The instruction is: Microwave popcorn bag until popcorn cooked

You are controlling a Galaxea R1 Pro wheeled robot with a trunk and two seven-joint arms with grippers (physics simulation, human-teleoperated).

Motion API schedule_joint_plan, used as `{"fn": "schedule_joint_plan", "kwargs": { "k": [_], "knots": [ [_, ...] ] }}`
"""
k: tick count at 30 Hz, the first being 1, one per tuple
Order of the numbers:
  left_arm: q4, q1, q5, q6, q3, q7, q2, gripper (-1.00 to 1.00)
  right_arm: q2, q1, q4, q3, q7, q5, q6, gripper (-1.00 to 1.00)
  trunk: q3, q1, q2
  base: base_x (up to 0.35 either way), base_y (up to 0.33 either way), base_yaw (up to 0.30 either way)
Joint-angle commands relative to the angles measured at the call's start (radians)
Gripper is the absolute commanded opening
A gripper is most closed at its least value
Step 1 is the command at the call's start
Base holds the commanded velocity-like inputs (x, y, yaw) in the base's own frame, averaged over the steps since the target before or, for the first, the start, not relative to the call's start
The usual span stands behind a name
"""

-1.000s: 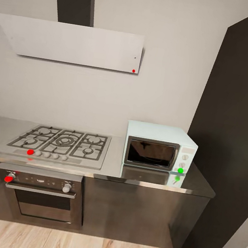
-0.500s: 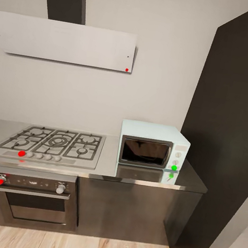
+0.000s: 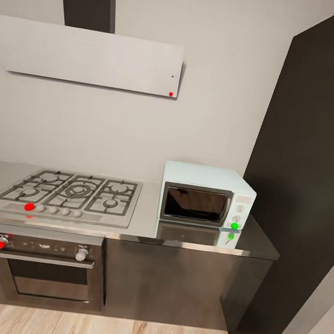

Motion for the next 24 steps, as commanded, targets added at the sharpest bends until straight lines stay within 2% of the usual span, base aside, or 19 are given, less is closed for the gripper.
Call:
{"fn": "schedule_joint_plan", "kwargs": {
  "k": [1,4,6,7,9,10,11,16,24],
  "knots": [
    [0.0,-0.001,0.008,-0.002,-0.008,0.001,0.0,1.0,0.0,-0.001,0.002,-0.005,0.003,0.004,-0.005,-1.0,-0.002,0.0,-0.001,0.0,0.0,0.0],
    [0.0,-0.001,0.008,-0.002,-0.008,0.001,0.0,1.0,-0.001,-0.001,0.002,-0.005,0.002,0.003,-0.004,-1.0,-0.002,0.0,-0.001,0.0,0.0,0.0],
    [0.0,-0.001,0.008,-0.002,-0.008,0.001,0.0,1.0,-0.018,-0.001,0.003,-0.022,0.001,-0.006,-0.007,-1.0,-0.002,0.0,-0.001,0.0,0.0,0.0],
    [0.0,-0.001,0.008,-0.002,-0.008,0.001,0.0,1.0,-0.034,-0.001,0.004,-0.042,0.001,-0.007,-0.009,-1.0,-0.002,0.0,-0.001,0.0,0.0,0.0],
    [0.0,0.0,0.008,-0.002,-0.008,0.001,0.0,1.0,-0.081,-0.001,0.004,-0.15,0.002,-0.004,-0.014,-1.0,-0.002,0.0,-0.001,0.0,0.0,0.0],
    [0.0,0.0,0.008,-0.002,-0.009,0.001,0.0,1.0,-0.084,-0.001,0.003,-0.175,0.003,0.005,-0.014,-1.0,-0.002,0.0,-0.001,0.0,0.0,0.0],
    [0.0,0.0,0.008,-0.002,-0.009,0.001,0.0,1.0,-0.081,-0.001,0.003,-0.184,0.003,0.014,-0.014,-1.0,-0.002,0.0,-0.001,0.0,0.0,0.0],
    [0.0,0.0,0.016,-0.002,-0.003,0.001,0.03,1.0,-0.077,-0.001,0.004,-0.179,0.003,0.036,-0.012,-1.0,-0.002,0.0,-0.001,0.0,0.0,0.0],
    [-0.001,-0.001,0.018,-0.002,-0.001,0.001,0.036,1.0,-0.077,-0.001,0.003,-0.177,0.003,0.038,-0.012,-1.0,-0.002,0.0,-0.001,0.0,0.0,0.0]
  ]
}}
